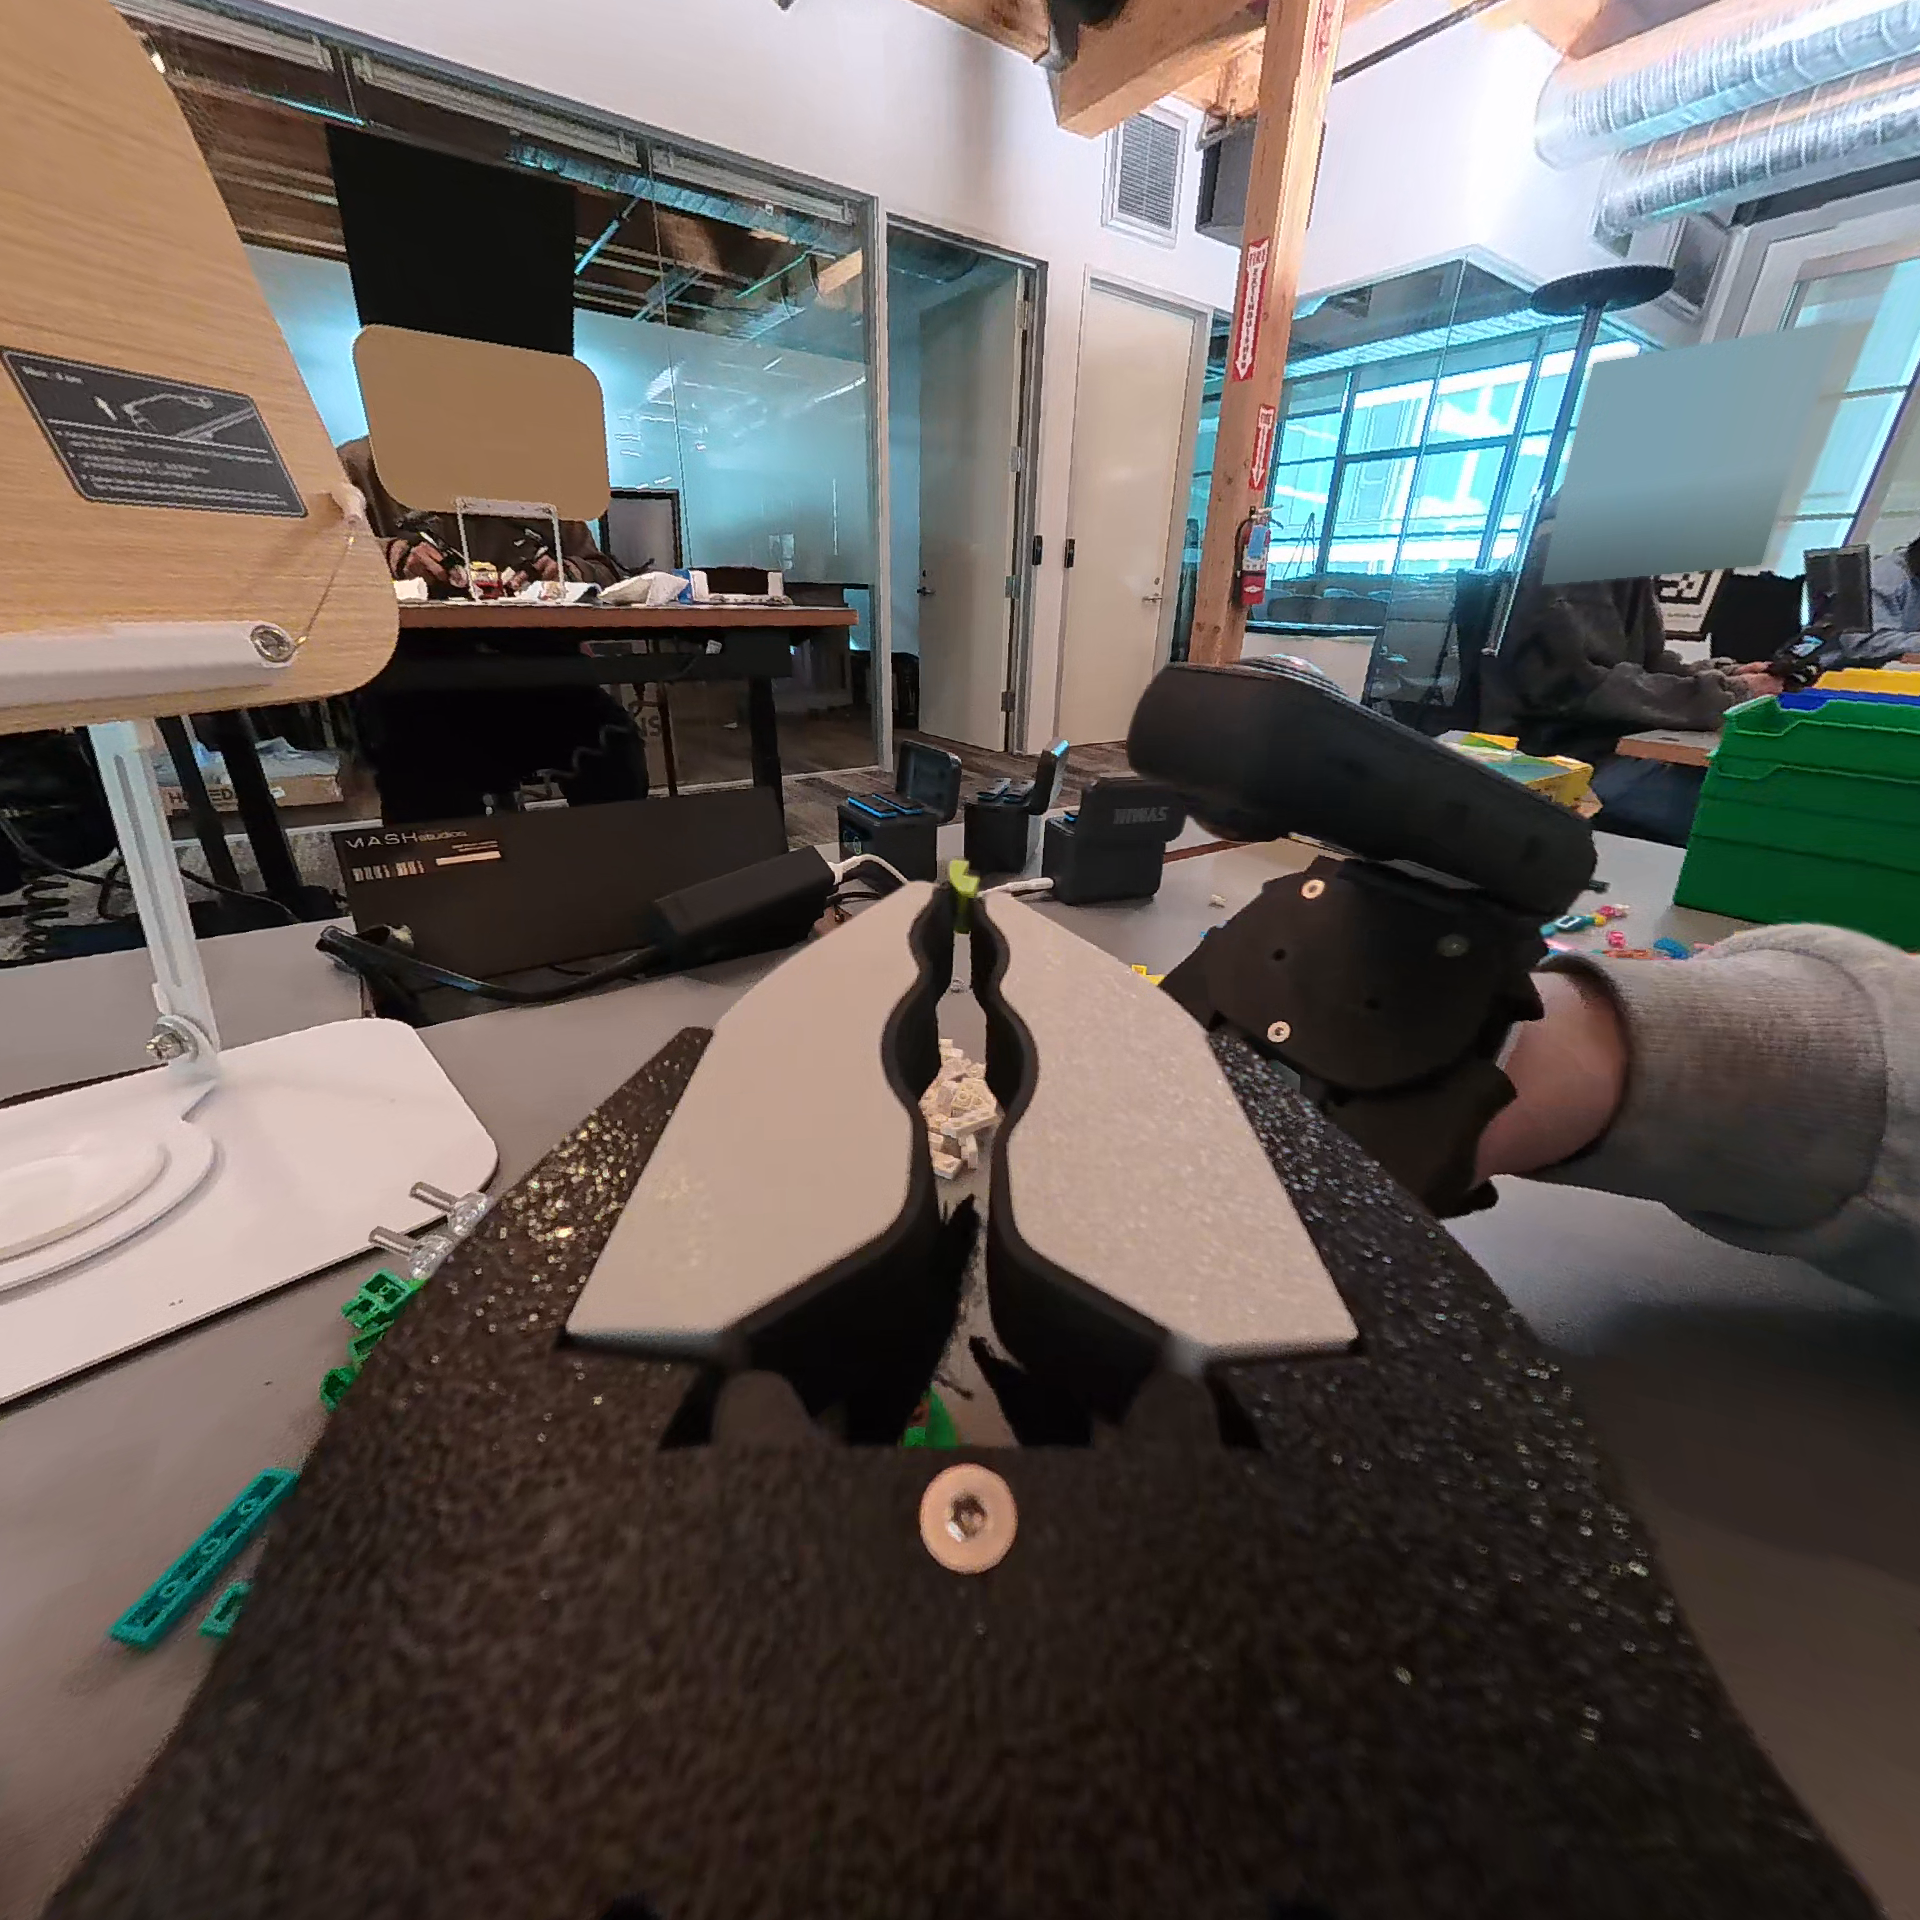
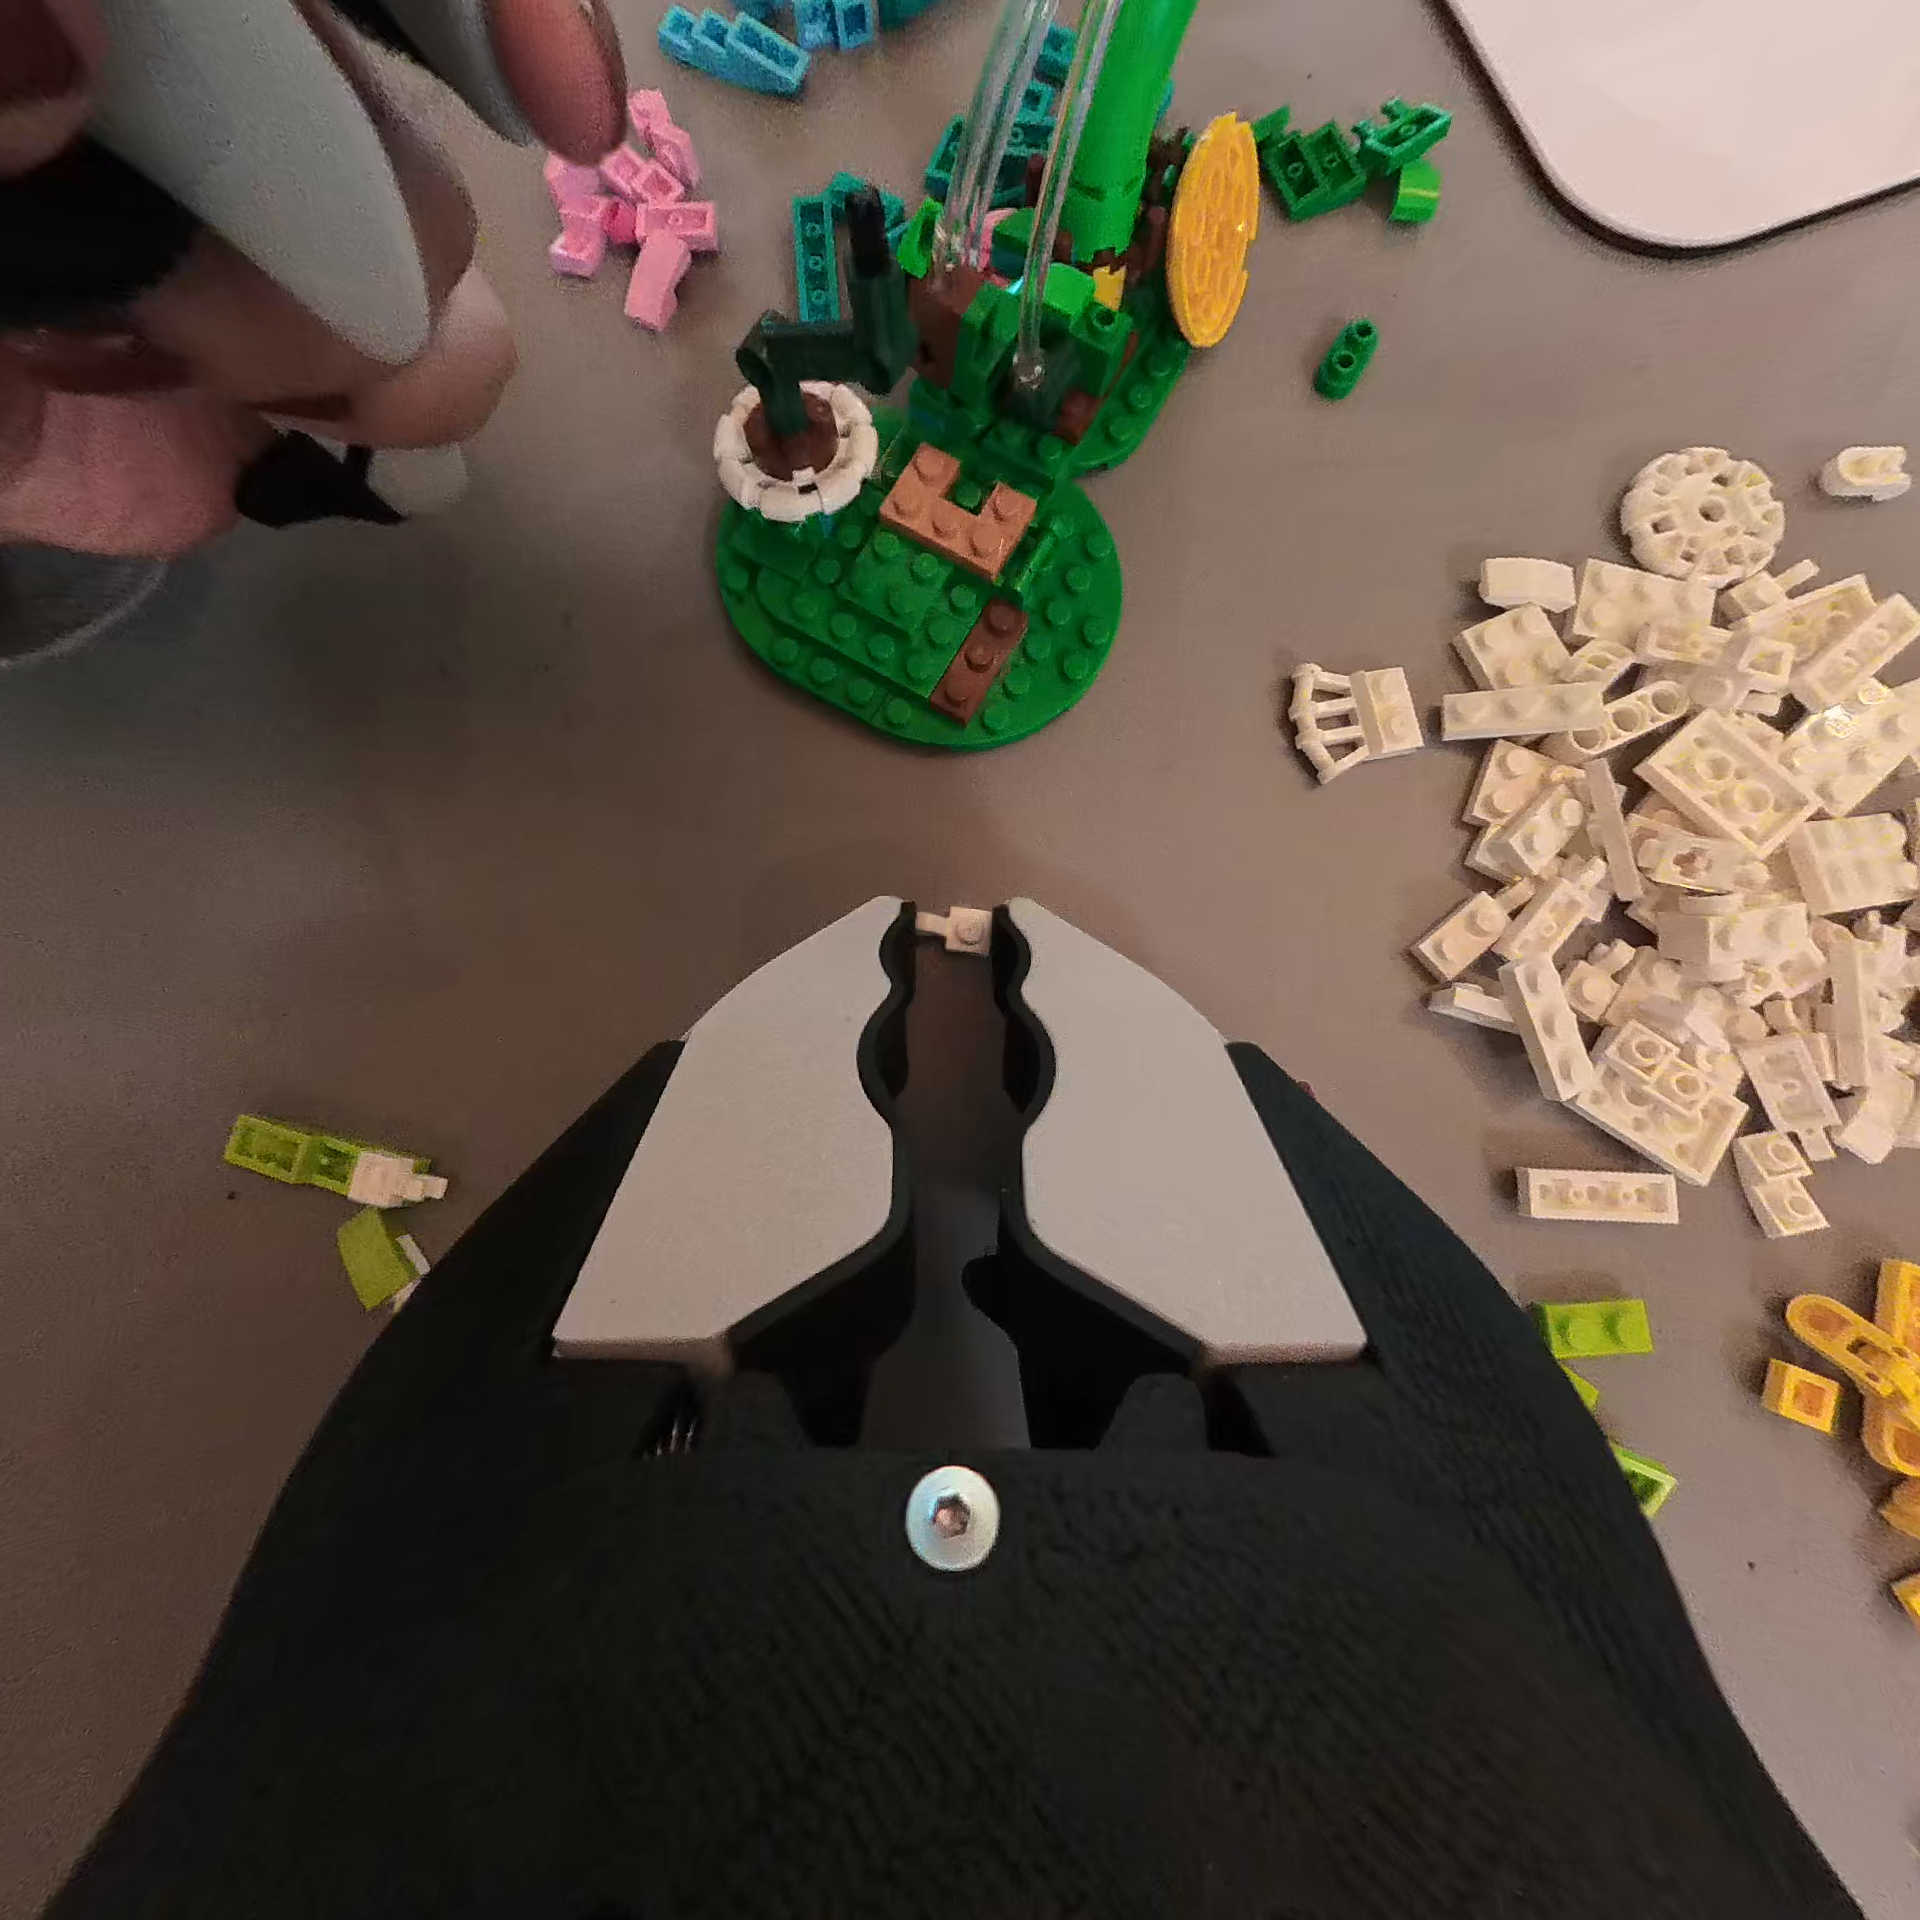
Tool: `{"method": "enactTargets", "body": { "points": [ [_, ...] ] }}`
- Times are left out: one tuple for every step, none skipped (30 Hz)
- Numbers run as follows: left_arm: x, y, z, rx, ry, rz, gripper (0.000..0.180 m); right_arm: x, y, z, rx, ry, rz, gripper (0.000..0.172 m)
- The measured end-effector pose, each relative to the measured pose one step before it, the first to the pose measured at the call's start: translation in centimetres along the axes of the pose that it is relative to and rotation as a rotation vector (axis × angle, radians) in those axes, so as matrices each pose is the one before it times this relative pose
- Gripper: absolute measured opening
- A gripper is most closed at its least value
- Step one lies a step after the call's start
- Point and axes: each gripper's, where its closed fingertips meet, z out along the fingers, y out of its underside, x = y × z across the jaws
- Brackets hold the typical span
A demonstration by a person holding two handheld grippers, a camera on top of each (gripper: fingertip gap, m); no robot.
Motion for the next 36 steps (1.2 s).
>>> {"method": "enactTargets", "body": {
  "points": [
    [-0.016,0.021,0.009,-0.0007,0.0011,-0.001,0.002,-0.034,0.005,0.011,-0.012,-0.0035,-0.0037,0.013],
    [-0.034,-0.008,-0.002,0.0005,-0.0011,0.0009,0.002,0.123,0.002,-0.036,-0.0137,0.0039,-0.0172,0.013],
    [-0.03,-0.03,-0.007,0.0013,-0.0012,0.001,0.002,0.616,-0.179,-0.101,-0.0031,0.0336,-0.0263,0.013],
    [-0.009,-0.053,-0.012,0.0022,-0.0009,-0.0006,0.002,1.027,-0.486,-0.218,0.0157,0.0508,-0.0212,0.012],
    [0.01,-0.096,-0.027,0.0051,-0.0005,-0.0018,0.002,1.283,-0.746,-0.256,0.0301,0.0566,-0.004,0.012],
    [0.04,-0.13,-0.046,0.0079,-0.0008,-0.0011,0.002,1.824,-0.918,-0.205,0.0435,0.0833,0.0031,0.012],
    [0.061,-0.114,-0.036,0.0063,-0.0001,0.0015,0.002,1.911,-0.68,0.003,0.0323,0.085,-0.0027,0.012],
    [0.087,-0.005,0.009,-0.0015,0.0016,0.0039,0.002,1.473,-0.245,0.28,0.0054,0.0544,-0.0032,0.013],
    [0.084,0.047,0.026,-0.0035,0.0023,0.0044,0.002,0.904,-0.021,0.451,-0.0086,0.0225,0.0006,0.013],
    [0.077,0.063,0.032,-0.0025,0.002,0.0037,0.002,0.336,0.066,0.491,-0.0123,-0.0068,0.0038,0.013],
    [0.018,0.054,0.015,-0.0022,-0.0007,0.0028,0.002,0.006,0.14,0.445,-0.0159,-0.0213,0.0044,0.015],
    [-0.014,0.035,0.011,-0.0023,-0.0006,0.0025,0.002,-0.162,0.292,0.394,-0.0251,-0.0287,0.0009,0.028],
    [-0.025,0.041,0.006,-0.0028,-0.0007,0.0008,0.002,-0.178,0.304,0.248,-0.0252,-0.0271,0.0004,0.042],
    [-0.071,0.017,0.002,-0.0026,-0.0015,-0.0024,0.002,-0.171,0.079,-0.034,-0.0051,-0.0182,-0.0083,0.054],
    [-0.125,0.015,-0.009,-0.0027,-0.0045,-0.0038,0.002,-0.216,-0.24,-0.398,0.025,-0.0082,-0.0266,0.064],
    [-0.141,0.034,-0.004,-0.0047,-0.0051,-0.0047,0.002,-0.314,-0.48,-0.718,0.0446,0.0007,-0.0467,0.068],
    [-0.084,0.157,0.033,-0.0125,0.0003,-0.0093,0.002,-0.277,-0.851,-1.017,0.0648,0.0218,-0.064,0.068],
    [0.154,0.287,0.108,-0.0222,0.0175,-0.0174,0.002,-0.341,-1.287,-1.268,0.0883,0.0357,-0.0801,0.067],
    [0.21,0.41,0.164,-0.0301,0.0205,-0.0255,0.002,-0.321,-1.642,-1.369,0.098,0.0493,-0.0899,0.062],
    [0.313,0.56,0.216,-0.0376,0.0261,-0.025,0.002,-0.299,-1.748,-1.341,0.0925,0.056,-0.102,0.053],
    [0.437,0.684,0.273,-0.0436,0.034,-0.0211,0.002,-0.268,-1.734,-1.171,0.0813,0.056,-0.1115,0.044],
    [0.433,0.661,0.285,-0.0402,0.0314,-0.0183,0.002,-0.215,-1.299,-0.875,0.0467,0.0474,-0.1118,0.035],
    [0.386,0.379,0.183,-0.019,0.026,-0.0158,0.002,-0.298,-0.354,-0.493,-0.0135,0.0228,-0.1063,0.03],
    [0.349,0.286,0.122,-0.0158,0.0239,-0.0136,0.002,-0.332,0.093,-0.253,-0.0338,0.0087,-0.0839,0.03],
    [0.238,0.313,0.148,-0.0208,0.017,-0.0118,0.002,-0.348,0.045,-0.22,-0.0202,0.0,-0.0537,0.029],
    [0.197,0.138,0.061,-0.0097,0.0153,-0.0067,0.002,-0.153,0.016,-0.224,-0.0079,0.0061,-0.0322,0.028],
    [0.217,0.117,0.059,-0.0098,0.0169,-0.0077,0.002,-0.118,0.002,-0.214,-0.0014,0.0005,-0.0174,0.028],
    [0.181,0.161,0.063,-0.0138,0.0153,-0.0079,0.002,-0.165,0.034,-0.181,-0.0031,-0.0072,-0.0078,0.028],
    [0.172,0.085,0.051,-0.0061,0.0131,-0.0043,0.002,-0.125,-0.004,-0.16,-0.001,-0.0055,-0.011,0.027],
    [0.154,0.109,0.046,-0.0084,0.0127,-0.0051,0.002,-0.174,-0.02,-0.147,-0.0014,-0.0062,-0.0224,0.025],
    [0.126,0.194,0.067,-0.0142,0.0118,-0.0055,0.002,-0.188,0.037,-0.103,-0.0067,-0.0044,-0.0316,0.025],
    [0.163,0.161,0.065,-0.0112,0.014,-0.0031,0.002,-0.134,0.094,-0.062,-0.0121,-0.0003,-0.0365,0.024],
    [0.109,0.143,0.083,-0.0087,0.0073,-0.0042,0.002,-0.218,0.01,-0.081,-0.0073,-0.0047,-0.0373,0.022],
    [0.085,0.105,0.052,-0.0059,0.0048,-0.0032,0.002,-0.211,-0.018,-0.068,-0.007,-0.0035,-0.0328,0.02],
    [0.07,0.045,0.03,-0.0021,0.0058,-0.0037,0.002,-0.292,0.007,-0.051,-0.0082,-0.0078,-0.0288,0.015],
    [0.091,-0.004,0.033,0.0007,0.0094,-0.0085,0.002,-0.432,0.004,-0.049,-0.0078,-0.0151,-0.0235,0.007]
  ]
}}
